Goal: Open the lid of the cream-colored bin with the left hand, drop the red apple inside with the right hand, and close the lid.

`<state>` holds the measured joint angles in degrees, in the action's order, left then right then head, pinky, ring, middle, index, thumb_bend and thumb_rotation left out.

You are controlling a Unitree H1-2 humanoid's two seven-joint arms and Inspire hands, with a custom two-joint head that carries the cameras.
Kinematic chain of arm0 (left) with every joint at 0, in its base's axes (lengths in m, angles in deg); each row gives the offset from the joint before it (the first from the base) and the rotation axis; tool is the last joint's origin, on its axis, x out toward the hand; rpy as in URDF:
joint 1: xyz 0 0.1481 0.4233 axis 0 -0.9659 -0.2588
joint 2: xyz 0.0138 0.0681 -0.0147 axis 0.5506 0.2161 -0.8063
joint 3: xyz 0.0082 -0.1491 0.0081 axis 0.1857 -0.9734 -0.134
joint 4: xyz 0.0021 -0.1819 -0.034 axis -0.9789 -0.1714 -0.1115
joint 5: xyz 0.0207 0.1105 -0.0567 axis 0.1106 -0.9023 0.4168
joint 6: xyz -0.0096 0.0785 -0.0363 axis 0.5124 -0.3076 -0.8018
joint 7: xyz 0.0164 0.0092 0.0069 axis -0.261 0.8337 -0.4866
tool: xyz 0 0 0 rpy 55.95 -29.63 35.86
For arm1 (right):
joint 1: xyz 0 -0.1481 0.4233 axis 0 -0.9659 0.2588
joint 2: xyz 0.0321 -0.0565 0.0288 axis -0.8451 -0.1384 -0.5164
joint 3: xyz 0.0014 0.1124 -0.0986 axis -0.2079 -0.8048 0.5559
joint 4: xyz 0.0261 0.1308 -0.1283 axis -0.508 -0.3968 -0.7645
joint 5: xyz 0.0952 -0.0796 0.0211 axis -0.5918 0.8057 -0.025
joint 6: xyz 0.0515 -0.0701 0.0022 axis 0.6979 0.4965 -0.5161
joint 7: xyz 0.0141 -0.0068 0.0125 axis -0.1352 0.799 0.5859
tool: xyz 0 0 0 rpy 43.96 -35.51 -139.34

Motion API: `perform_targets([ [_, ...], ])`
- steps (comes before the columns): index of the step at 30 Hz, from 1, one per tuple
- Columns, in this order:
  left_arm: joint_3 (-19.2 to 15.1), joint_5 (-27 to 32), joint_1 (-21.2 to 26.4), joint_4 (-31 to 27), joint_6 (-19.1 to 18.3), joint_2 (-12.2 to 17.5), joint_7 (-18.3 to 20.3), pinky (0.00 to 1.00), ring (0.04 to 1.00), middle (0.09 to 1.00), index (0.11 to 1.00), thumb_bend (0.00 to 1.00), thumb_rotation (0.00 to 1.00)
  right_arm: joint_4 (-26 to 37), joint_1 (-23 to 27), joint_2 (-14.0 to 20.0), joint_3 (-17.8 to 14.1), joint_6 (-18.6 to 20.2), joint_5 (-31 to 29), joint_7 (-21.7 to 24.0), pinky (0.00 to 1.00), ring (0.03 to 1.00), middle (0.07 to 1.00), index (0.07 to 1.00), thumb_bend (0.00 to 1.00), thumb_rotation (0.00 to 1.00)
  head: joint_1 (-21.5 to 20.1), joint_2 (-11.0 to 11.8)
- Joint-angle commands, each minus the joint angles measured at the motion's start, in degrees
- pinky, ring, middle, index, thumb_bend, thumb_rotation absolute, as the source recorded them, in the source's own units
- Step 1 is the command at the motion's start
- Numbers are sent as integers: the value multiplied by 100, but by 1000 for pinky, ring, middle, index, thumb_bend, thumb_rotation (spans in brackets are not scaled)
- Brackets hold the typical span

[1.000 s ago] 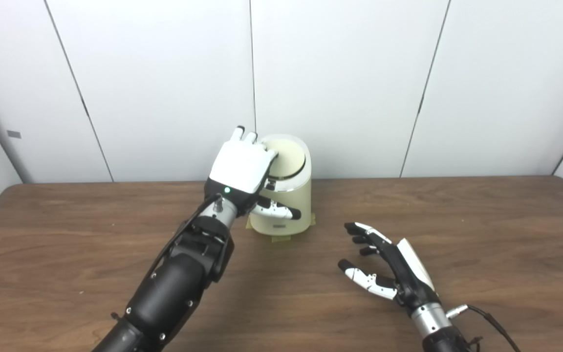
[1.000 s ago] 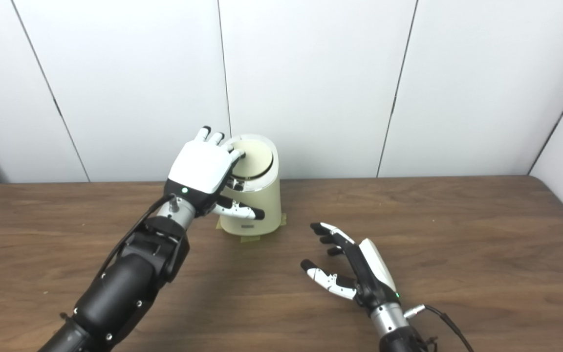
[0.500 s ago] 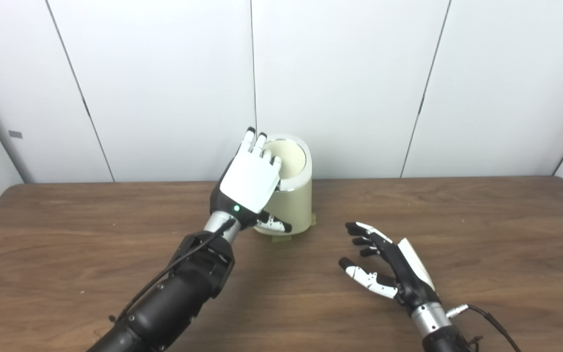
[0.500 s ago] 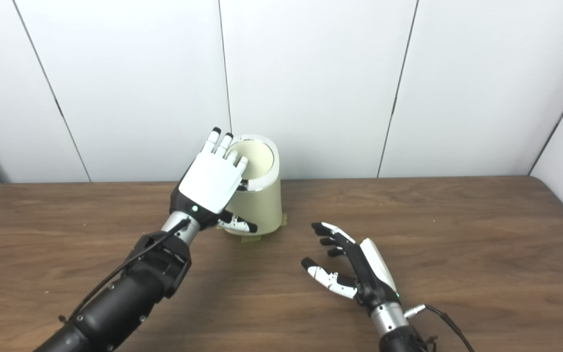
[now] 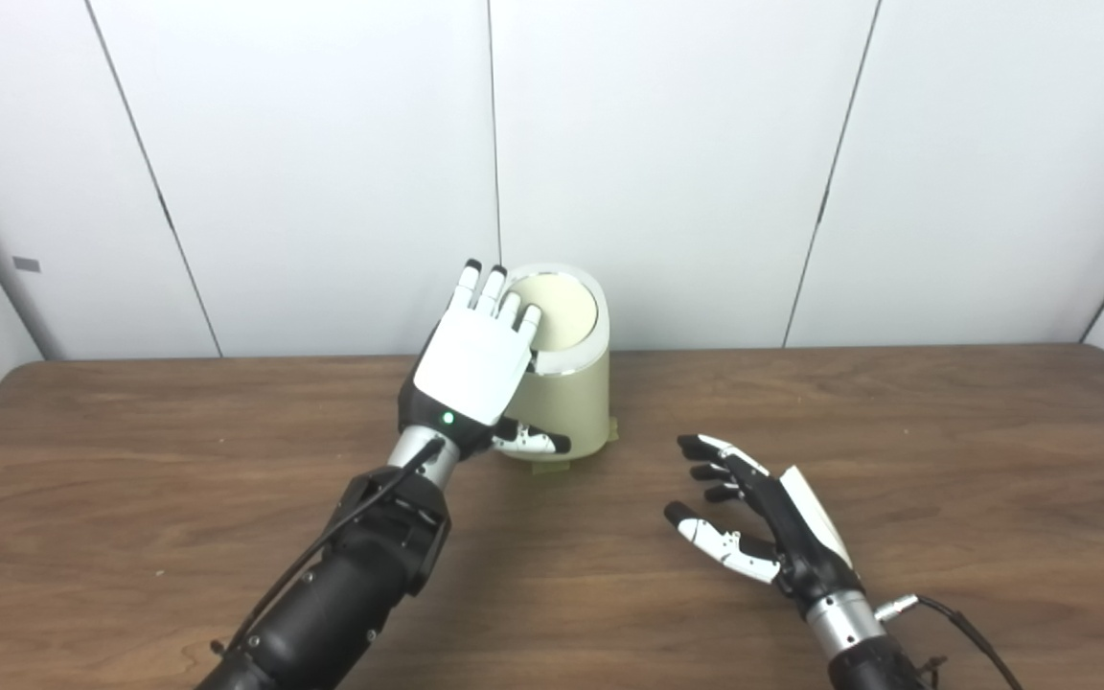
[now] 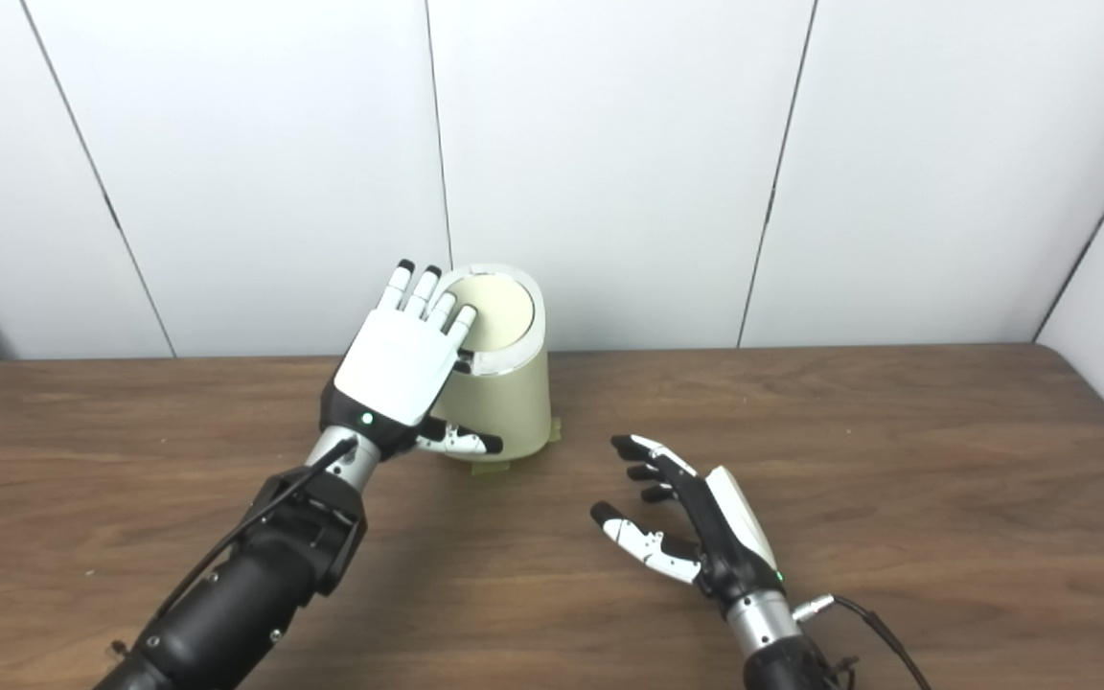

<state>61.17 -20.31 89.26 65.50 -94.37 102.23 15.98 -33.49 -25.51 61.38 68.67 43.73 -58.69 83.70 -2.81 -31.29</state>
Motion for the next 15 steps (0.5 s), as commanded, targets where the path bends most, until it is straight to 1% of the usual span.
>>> perform_targets([
  [1, -125, 49, 142, -431, -119, -187, 107, 1000, 1000, 992, 984, 719, 887, 92, 191, 28, -3, -37, 26, -21, 709, 799, 831, 824, 228, 460, -7, 1],
  [5, -381, 112, 86, -1014, -204, -469, 529, 1000, 1000, 1000, 1000, 725, 899, 84, 195, -16, -24, 14, 3, -29, 703, 798, 831, 824, 233, 432, 0, 10],
  [8, -606, 169, -1, -1455, -174, -628, 660, 1000, 1000, 1000, 1000, 720, 905, 63, 209, -8, -11, -8, 2, -24, 711, 803, 834, 826, 236, 438, -4, 15],
  [11, -829, 325, -111, -1766, -109, -715, 628, 1000, 1000, 1000, 1000, 719, 916, 86, 205, -6, 8, 26, 25, -23, 714, 805, 836, 828, 239, 453, -20, 16],
  [12, -954, 488, -169, -1878, -89, -736, 556, 1000, 1000, 1000, 1000, 705, 949, 94, 204, -3, 13, 34, 33, -22, 716, 806, 837, 829, 240, 459, -39, 13],
  [13, -1045, 601, -210, -1952, -69, -752, 510, 1000, 1000, 1000, 1000, 694, 931, 97, 203, -1, 17, 35, 37, -23, 717, 806, 837, 830, 240, 462, -39, 13],
  [14, -1143, 723, -257, -2022, -53, -762, 449, 1000, 1000, 1000, 1000, 668, 948, 95, 204, -1, 18, 30, 39, -28, 718, 807, 837, 830, 240, 465, -52, 16],
  [15, -1269, 896, -322, -2100, -37, -766, 368, 1000, 1000, 1000, 1000, 665, 932, 89, 204, -3, 17, 32, 39, -35, 717, 806, 835, 829, 240, 466, -52, 16],
])
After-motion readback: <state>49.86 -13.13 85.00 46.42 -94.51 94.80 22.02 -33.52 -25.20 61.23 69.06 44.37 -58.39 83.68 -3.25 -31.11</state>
